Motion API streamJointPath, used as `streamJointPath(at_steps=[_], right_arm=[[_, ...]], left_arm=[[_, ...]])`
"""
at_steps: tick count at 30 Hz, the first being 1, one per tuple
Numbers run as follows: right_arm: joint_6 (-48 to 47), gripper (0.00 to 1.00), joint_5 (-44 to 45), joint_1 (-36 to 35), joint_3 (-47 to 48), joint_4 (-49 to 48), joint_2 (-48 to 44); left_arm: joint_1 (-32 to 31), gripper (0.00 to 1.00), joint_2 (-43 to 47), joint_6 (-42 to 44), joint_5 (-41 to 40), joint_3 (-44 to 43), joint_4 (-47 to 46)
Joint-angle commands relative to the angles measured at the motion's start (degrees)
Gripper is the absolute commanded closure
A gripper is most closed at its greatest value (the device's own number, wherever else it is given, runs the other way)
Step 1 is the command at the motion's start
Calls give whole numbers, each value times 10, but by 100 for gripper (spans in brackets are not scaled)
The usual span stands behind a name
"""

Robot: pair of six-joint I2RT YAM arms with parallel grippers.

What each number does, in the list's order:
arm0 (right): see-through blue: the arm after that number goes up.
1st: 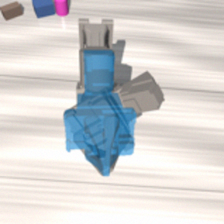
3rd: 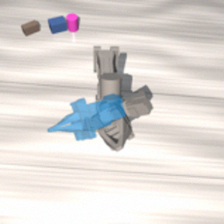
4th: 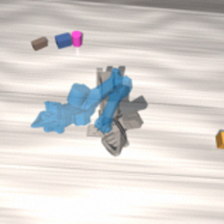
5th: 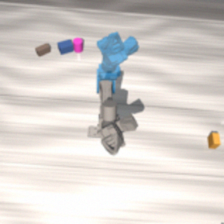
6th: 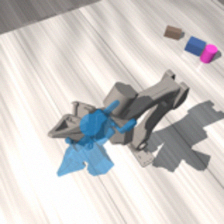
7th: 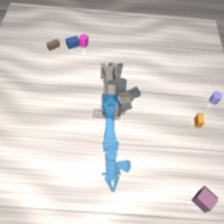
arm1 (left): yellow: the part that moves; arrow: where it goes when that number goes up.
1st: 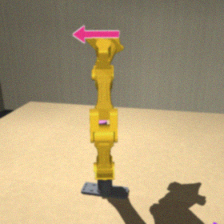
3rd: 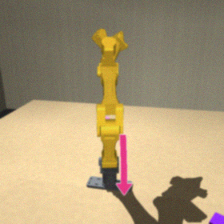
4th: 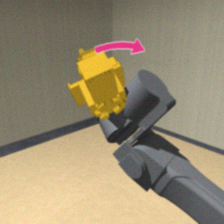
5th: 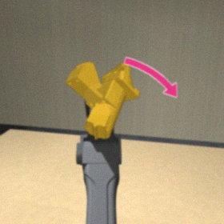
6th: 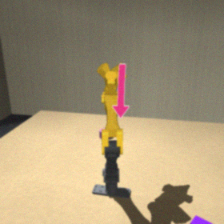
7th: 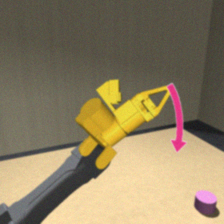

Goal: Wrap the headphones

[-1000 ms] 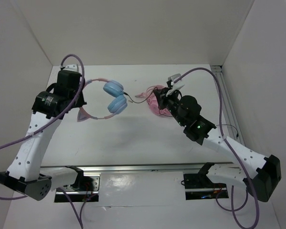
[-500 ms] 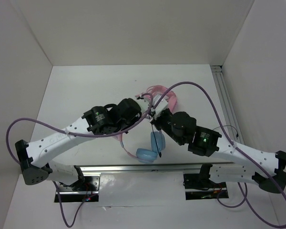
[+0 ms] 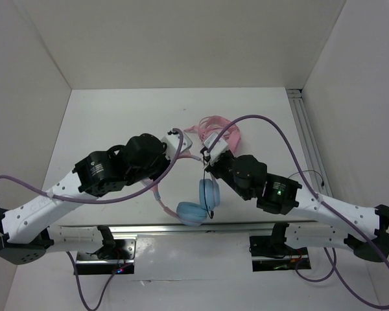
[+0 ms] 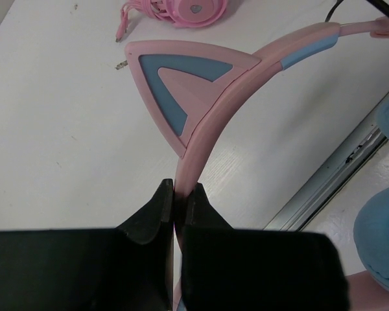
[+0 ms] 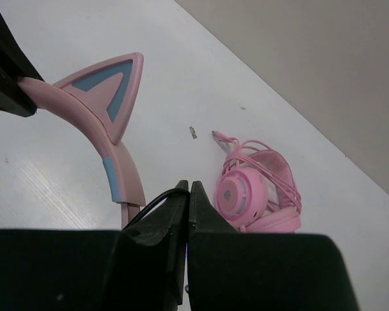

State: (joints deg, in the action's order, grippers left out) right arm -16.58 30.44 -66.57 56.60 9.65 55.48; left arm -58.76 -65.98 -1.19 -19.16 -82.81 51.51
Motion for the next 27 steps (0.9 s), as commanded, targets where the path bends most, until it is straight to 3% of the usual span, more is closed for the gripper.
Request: streamJointPath(at_steps=[1,6,10,14,18,21,24,27], right_arm=[[-14,100,24,4,-2,-53,6],[-8,100,-56,28,-2,-42,6],[-8,100,-212,60,3,-27,11],[-2,100,-281,103,11,-21,39],[13,99,-360,157,-13,-87,45],[44,91,-471,203,-19,-152,67],[85,91,-571,228,-25,-231,99],[140,82,-640,235,-25,-297,132]], left_arm=[[-15,100,12,24,84,-14,0],[-15,100,23,24,84,-25,-18],[-15,100,59,45,110,-20,-68],[-15,100,90,58,115,-13,-105],[-15,100,95,52,39,-26,-110],[-15,100,95,45,5,-26,-139],[-15,100,95,40,12,-26,-157],[-15,100,90,23,12,-31,-157]])
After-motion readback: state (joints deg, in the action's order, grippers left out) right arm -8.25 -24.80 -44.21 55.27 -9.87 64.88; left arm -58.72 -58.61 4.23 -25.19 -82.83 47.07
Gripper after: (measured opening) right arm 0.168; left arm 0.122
